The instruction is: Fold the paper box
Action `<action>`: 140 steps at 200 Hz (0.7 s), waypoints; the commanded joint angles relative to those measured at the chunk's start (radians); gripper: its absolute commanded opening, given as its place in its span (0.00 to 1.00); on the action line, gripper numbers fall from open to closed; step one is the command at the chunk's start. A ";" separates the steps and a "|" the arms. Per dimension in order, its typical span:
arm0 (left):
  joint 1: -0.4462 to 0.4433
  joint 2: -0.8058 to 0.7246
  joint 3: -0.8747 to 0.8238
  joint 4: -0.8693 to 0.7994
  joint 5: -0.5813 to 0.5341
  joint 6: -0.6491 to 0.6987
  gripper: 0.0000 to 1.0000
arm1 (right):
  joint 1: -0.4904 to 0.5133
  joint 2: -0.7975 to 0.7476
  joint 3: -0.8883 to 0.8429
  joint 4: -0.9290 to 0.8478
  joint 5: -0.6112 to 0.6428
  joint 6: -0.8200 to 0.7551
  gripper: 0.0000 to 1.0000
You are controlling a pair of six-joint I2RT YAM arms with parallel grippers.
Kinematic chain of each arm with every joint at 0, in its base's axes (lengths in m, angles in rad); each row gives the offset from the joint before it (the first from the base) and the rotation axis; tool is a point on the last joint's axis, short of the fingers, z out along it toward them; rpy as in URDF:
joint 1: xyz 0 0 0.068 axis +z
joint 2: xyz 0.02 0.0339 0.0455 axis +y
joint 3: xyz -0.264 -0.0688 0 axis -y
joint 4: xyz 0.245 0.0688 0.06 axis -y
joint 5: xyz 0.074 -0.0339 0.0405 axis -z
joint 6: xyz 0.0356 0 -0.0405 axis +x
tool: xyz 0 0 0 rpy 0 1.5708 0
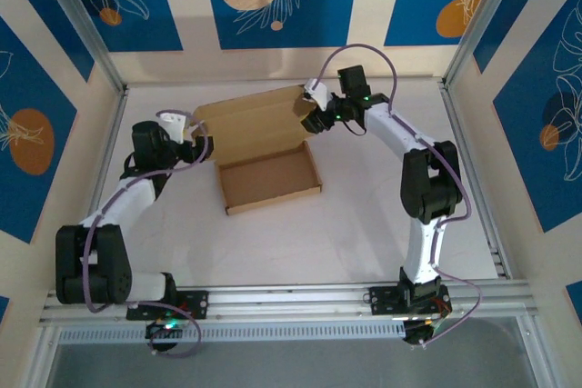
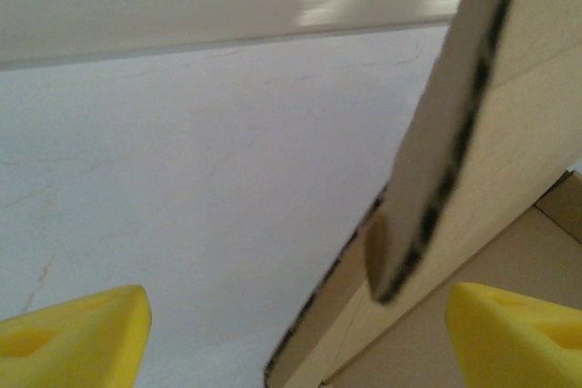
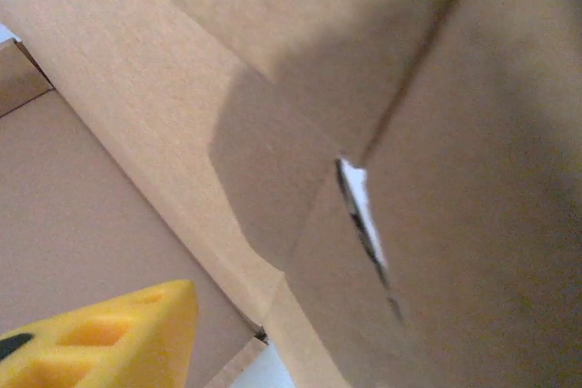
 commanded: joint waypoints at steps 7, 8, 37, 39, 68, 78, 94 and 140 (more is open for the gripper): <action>0.009 0.016 0.033 0.041 0.044 0.002 0.69 | 0.034 -0.010 -0.016 -0.031 0.034 -0.015 0.49; 0.009 0.017 0.033 0.042 0.044 0.002 0.67 | 0.035 -0.011 -0.018 -0.031 0.036 -0.015 0.48; 0.000 0.009 0.028 0.054 0.029 -0.014 0.45 | 0.054 -0.050 -0.060 0.006 0.119 0.018 0.32; 0.000 0.007 0.027 0.056 0.025 -0.016 0.44 | 0.055 -0.053 -0.062 0.007 0.123 0.021 0.30; -0.018 -0.021 0.005 0.076 -0.037 -0.021 0.34 | 0.083 -0.106 -0.119 0.044 0.162 0.064 0.18; -0.029 -0.028 0.002 0.078 -0.054 -0.021 0.32 | 0.100 -0.123 -0.143 0.060 0.182 0.074 0.15; -0.048 -0.041 -0.005 0.092 -0.068 -0.028 0.31 | 0.122 -0.148 -0.187 0.095 0.204 0.095 0.10; -0.101 -0.070 -0.030 0.115 -0.180 -0.075 0.18 | 0.158 -0.203 -0.286 0.198 0.282 0.224 0.00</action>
